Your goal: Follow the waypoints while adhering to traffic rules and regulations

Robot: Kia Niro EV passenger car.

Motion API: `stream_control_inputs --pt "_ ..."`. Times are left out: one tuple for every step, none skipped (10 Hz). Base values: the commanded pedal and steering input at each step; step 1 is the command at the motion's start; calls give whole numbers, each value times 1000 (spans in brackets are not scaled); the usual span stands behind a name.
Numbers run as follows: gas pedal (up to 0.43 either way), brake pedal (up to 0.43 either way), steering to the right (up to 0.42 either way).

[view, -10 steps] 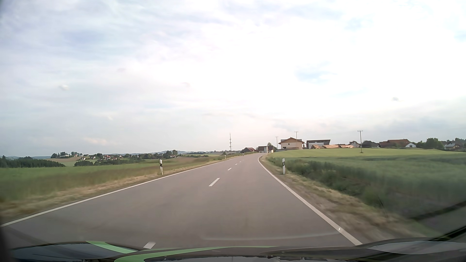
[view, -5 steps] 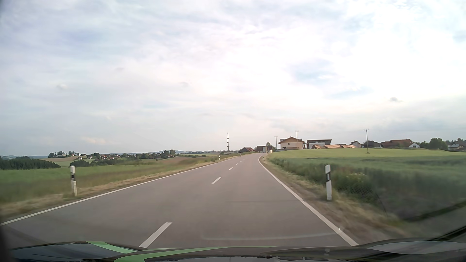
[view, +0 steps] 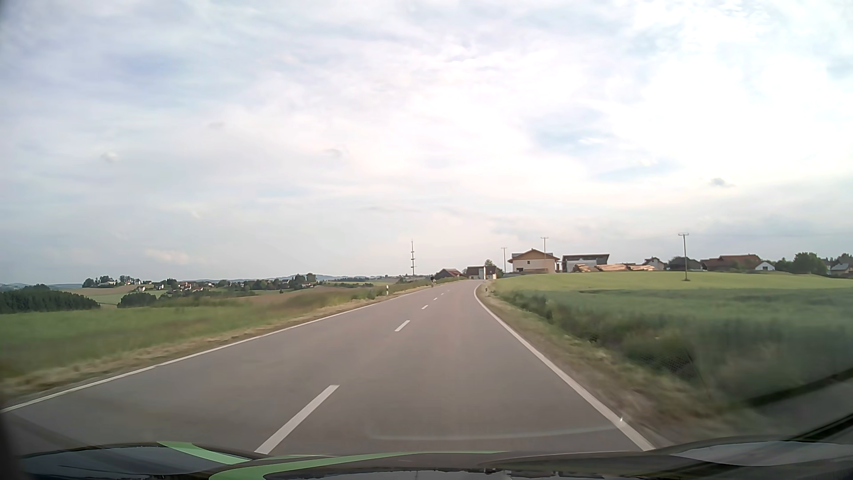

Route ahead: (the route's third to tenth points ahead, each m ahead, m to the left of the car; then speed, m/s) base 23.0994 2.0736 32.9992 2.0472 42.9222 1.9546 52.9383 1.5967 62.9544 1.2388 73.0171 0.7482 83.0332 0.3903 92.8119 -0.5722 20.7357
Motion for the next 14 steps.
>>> stream_control_inputs --pt "0 0 2" --pt "0 0 2" --pt "0 0 2" --pt "0 0 3" --pt "0 0 4" --pt "0 0 4" --pt "0 0 5" --pt "0 0 5" --pt "0 0 5" --pt "0 0 6" --pt "0 0 5" --pt "0 0 4" --pt "0 0 4" --pt "0 0 4"
